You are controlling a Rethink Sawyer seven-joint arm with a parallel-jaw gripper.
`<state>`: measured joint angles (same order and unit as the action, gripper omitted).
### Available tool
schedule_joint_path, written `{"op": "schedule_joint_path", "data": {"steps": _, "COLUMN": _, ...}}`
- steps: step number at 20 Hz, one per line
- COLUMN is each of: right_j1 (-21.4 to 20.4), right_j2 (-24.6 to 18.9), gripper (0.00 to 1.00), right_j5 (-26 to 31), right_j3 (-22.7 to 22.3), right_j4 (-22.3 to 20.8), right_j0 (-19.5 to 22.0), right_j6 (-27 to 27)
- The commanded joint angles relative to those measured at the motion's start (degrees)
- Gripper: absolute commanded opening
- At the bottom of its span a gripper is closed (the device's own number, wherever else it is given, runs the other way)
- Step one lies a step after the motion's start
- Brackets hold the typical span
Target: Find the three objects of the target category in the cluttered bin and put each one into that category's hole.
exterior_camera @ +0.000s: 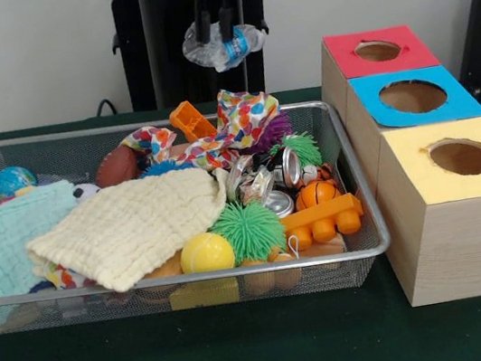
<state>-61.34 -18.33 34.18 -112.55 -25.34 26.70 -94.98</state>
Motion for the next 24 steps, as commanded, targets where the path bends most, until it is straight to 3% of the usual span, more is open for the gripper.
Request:
{"op": "schedule_joint_path", "data": {"steps": 1, "right_j1": 2.87, "right_j2": 5.59, "gripper": 0.00, "right_j5": -1.29, "right_j3": -3.45, "right_j4": 2.09, "right_j0": -4.62, "right_j6": -16.50}}
{"op": "schedule_joint_path", "data": {"steps": 7, "right_j1": 5.85, "right_j2": 8.94, "gripper": 0.00, "right_j5": -3.38, "right_j3": -1.63, "right_j4": 3.82, "right_j0": -9.34, "right_j6": -18.69}}
{"op": "schedule_joint_path", "data": {"steps": 24, "right_j1": 9.68, "right_j2": 17.13, "gripper": 0.00, "right_j5": -1.02, "right_j3": 4.66, "right_j4": 11.78, "right_j0": -23.80, "right_j6": -24.08}}
